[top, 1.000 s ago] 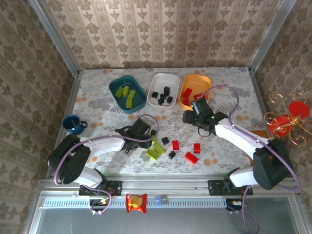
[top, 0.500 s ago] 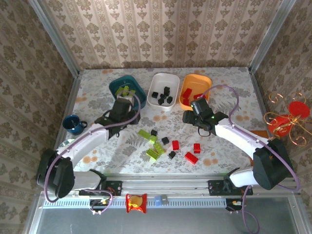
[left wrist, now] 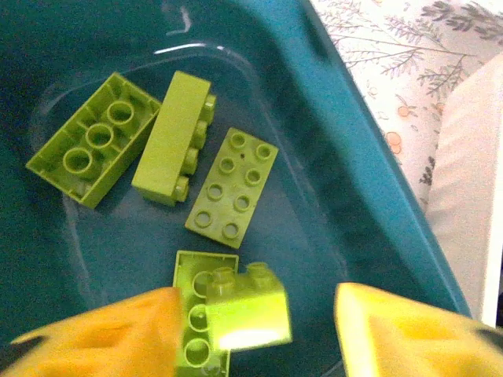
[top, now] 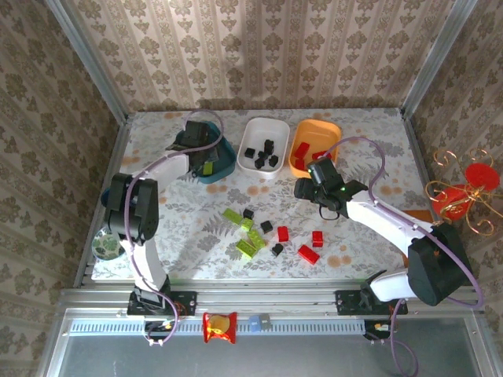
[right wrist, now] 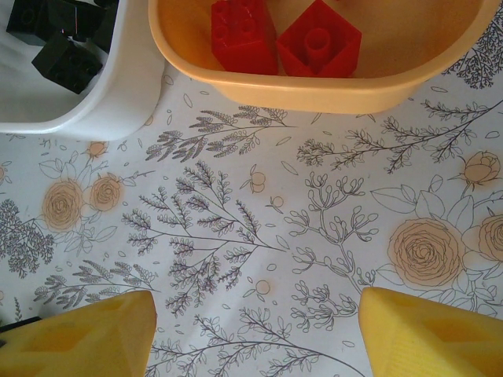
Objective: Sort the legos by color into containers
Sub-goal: Place the lego in the container, then pick up the lego from the center of the table.
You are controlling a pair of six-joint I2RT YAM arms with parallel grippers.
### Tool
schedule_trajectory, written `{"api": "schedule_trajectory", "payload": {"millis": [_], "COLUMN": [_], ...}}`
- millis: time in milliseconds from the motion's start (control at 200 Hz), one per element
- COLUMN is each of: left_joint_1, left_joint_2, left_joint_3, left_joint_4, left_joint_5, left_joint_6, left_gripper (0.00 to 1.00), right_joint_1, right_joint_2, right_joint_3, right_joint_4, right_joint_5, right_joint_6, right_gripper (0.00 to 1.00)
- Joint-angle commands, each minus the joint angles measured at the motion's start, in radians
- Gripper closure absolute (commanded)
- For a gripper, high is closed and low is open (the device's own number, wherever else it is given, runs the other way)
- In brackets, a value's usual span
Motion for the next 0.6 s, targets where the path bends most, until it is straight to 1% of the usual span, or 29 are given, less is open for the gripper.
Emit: {"api": "schedule_trajectory", "payload": {"millis": [0, 95, 240, 325, 345, 390, 520, 595], "left_joint_1": [-0.004, -0.025, -0.088, -0.123, -0.155, -0.178, -0.226, -0.261], "left_joint_2": [-0.051, -0.129, -0.298, -0.409, -0.435, -0.49, -0.626, -0.684], "left_joint_3": [0.03, -0.005, -0.132, -0.238, -0.259, -0.31, -0.427, -0.481], "left_joint_4": [-0.02, -0.013, 0.015, 0.034, 0.036, 0.034, -0.004, -0.046], "left_joint_5": [0.01, 0.016, 0.038, 0.051, 0.056, 0.066, 0.1, 0.096], "left_joint_6": [-0.004, -0.007, -0.016, -0.029, -0.031, -0.034, -0.038, -0.032], "left_gripper": [0.32, 0.25, 0.21, 0.19, 0.19, 0.19, 0.18, 0.17], "right_joint_1": [0.006, 0.007, 0.007, 0.009, 0.009, 0.009, 0.009, 0.009], "right_joint_2": [-0.014, -0.016, -0.022, -0.042, -0.05, -0.069, -0.124, -0.149], "right_joint_3": [-0.006, -0.008, -0.012, -0.032, -0.04, -0.063, -0.125, -0.15], "right_joint_4": [-0.037, -0.041, -0.036, 0.001, 0.015, 0.051, 0.146, 0.186], "right_joint_5": [-0.01, -0.016, -0.044, -0.095, -0.11, -0.151, -0.253, -0.294], "right_joint_6": [0.007, 0.006, -0.007, -0.03, -0.036, -0.051, -0.076, -0.082], "right_gripper": [0.3, 0.3, 0.3, 0.3, 0.29, 0.29, 0.29, 0.29]}}
